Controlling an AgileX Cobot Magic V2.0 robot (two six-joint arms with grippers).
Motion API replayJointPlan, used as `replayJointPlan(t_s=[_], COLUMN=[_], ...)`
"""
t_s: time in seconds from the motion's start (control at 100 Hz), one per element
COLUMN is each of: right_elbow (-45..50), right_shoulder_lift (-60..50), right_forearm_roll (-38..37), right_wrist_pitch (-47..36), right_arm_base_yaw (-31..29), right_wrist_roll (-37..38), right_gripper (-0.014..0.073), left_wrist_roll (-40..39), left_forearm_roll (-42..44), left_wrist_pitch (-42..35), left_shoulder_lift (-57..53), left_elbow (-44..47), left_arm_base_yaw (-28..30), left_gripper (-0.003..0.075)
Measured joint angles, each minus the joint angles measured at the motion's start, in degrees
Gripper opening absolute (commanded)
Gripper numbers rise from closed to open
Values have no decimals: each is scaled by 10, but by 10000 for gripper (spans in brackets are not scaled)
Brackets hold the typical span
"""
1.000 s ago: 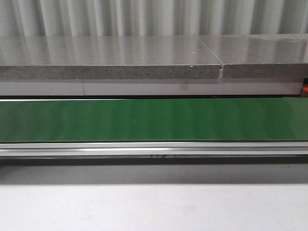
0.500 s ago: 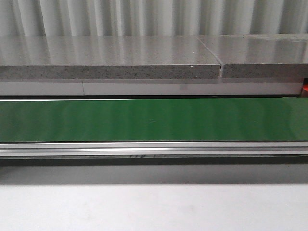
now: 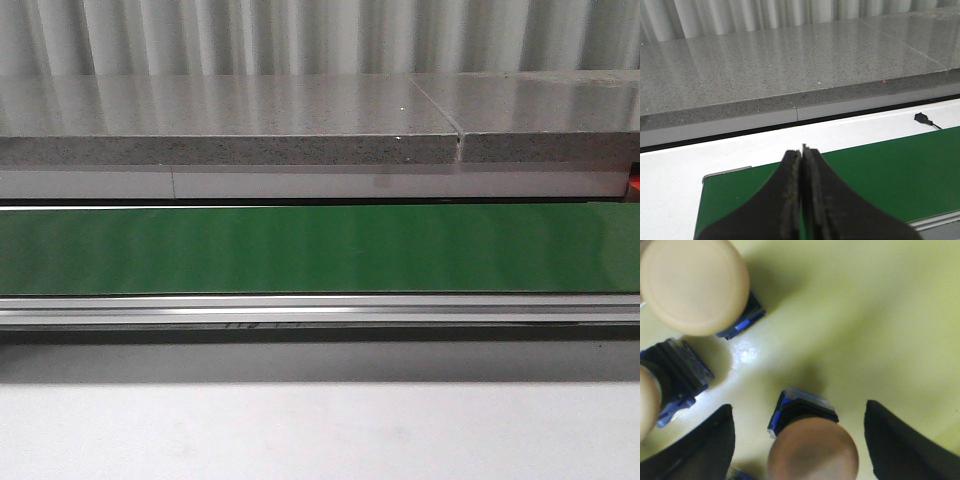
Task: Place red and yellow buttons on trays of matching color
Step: 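Lower the yellow button into the yellow tray and release it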
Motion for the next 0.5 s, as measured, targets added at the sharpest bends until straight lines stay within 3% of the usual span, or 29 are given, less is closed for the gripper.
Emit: replayJointPlan(t_s=[0.3,0.5], right_elbow=[0,0], right_shoulder_lift=[-103,-177], right_forearm_roll=[1,5], right_wrist_pitch=[-6,-22], right_arm_base_yaw=[13,110], right_wrist_roll=[10,10], right_gripper=[553,553], left_wrist_roll=[0,0], left_forearm_roll=[0,0], left_wrist_pitch=[0,0], left_shoulder_lift=[0,0], left_elbow=[0,0], left_arm_base_yaw=[0,0], left_gripper=[-20,-20])
